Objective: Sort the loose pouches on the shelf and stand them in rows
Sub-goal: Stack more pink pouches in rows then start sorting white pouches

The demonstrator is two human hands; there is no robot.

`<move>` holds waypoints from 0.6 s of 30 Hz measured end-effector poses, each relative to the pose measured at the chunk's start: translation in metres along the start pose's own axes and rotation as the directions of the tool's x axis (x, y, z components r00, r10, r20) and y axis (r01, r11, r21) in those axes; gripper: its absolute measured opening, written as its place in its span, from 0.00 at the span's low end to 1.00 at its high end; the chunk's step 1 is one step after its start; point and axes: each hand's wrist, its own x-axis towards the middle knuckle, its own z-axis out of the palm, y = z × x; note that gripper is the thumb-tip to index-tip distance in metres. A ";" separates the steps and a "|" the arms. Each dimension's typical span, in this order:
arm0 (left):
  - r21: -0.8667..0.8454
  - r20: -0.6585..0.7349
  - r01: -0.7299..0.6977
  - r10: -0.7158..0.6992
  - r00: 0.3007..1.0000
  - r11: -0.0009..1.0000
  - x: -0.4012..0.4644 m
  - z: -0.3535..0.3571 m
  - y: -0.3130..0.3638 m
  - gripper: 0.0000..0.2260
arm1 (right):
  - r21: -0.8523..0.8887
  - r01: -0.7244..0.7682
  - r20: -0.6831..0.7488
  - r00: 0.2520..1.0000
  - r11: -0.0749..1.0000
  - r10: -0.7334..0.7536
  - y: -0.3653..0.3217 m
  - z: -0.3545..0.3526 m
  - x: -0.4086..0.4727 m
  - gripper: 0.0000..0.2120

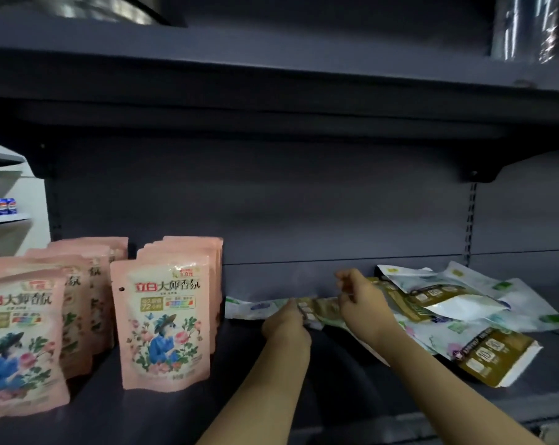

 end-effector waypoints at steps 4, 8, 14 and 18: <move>0.258 -0.047 -0.222 0.242 0.969 0.940 0.005 0.005 -0.009 0.15 | -0.016 -0.045 -0.037 0.998 0.999 0.045 0.006 -0.009 0.003 0.16; 0.520 0.051 -0.557 0.627 0.777 0.648 -0.015 0.011 0.009 0.13 | -0.002 -0.045 -0.010 0.999 0.999 0.045 0.004 -0.018 0.007 0.15; 0.429 0.321 -0.832 0.801 0.505 0.353 -0.016 0.008 0.042 0.09 | 0.274 -0.095 0.068 0.995 0.957 0.079 0.000 -0.018 0.025 0.24; 0.358 0.334 -0.828 0.768 0.546 0.432 0.001 0.004 0.048 0.06 | 0.426 -0.169 0.166 0.980 0.889 0.107 0.008 -0.006 0.051 0.31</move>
